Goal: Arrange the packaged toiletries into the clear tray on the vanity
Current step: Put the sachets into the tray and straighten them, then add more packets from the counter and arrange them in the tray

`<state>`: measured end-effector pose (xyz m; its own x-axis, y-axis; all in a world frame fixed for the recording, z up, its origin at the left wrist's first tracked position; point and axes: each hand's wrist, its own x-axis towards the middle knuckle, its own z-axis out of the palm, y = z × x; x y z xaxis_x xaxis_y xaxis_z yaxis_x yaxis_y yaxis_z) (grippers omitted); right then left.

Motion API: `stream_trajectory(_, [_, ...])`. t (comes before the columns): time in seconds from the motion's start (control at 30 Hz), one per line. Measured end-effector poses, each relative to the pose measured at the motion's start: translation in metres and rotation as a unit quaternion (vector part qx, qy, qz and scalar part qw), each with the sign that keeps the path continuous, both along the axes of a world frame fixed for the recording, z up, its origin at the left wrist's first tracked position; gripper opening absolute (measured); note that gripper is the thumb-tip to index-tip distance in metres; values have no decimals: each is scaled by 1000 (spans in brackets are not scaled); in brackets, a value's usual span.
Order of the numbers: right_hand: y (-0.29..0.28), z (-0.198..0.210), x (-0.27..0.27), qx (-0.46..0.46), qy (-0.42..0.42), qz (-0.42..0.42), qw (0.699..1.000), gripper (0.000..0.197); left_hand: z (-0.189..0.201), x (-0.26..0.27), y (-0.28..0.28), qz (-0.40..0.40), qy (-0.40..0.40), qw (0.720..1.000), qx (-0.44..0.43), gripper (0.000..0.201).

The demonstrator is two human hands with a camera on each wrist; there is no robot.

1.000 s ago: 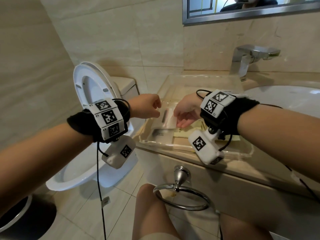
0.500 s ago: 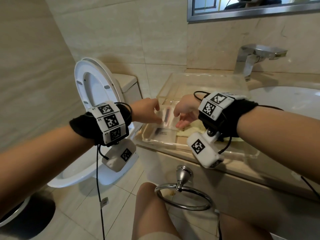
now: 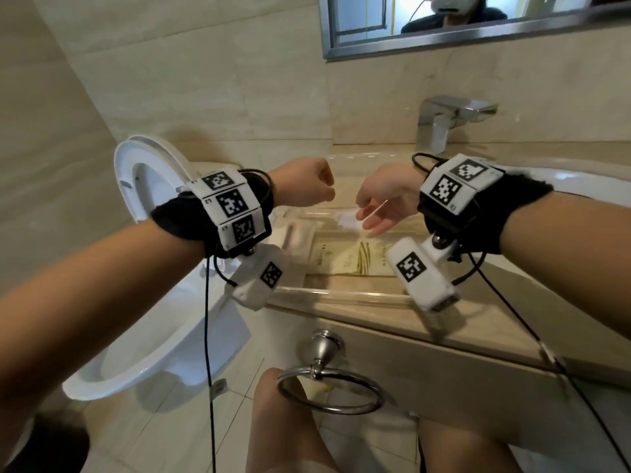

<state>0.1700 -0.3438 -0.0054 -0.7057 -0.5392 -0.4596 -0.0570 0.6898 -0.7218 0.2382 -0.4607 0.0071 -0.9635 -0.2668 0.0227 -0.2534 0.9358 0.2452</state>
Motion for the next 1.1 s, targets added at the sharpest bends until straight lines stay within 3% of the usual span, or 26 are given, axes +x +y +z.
stream_trajectory(0.37, [112, 7, -32, -9, 29, -73, 997, 10, 18, -58, 96, -94, -13, 995, -12, 25])
stream_trajectory(0.5, [154, 8, -37, -17, 33, -112, 993, 18, 18, -84, 139, -136, -11, 991, -1, 17])
stream_trajectory(0.63, [195, 4, -44, -23, 21, -156, 987, 21, 19, -104, 180, -176, 0, 984, -4, 22])
stream_trajectory(1.1, [338, -9, -85, 29, 42, -312, 949, 21, 6, -174, 319, -262, -31, 964, 36, 20])
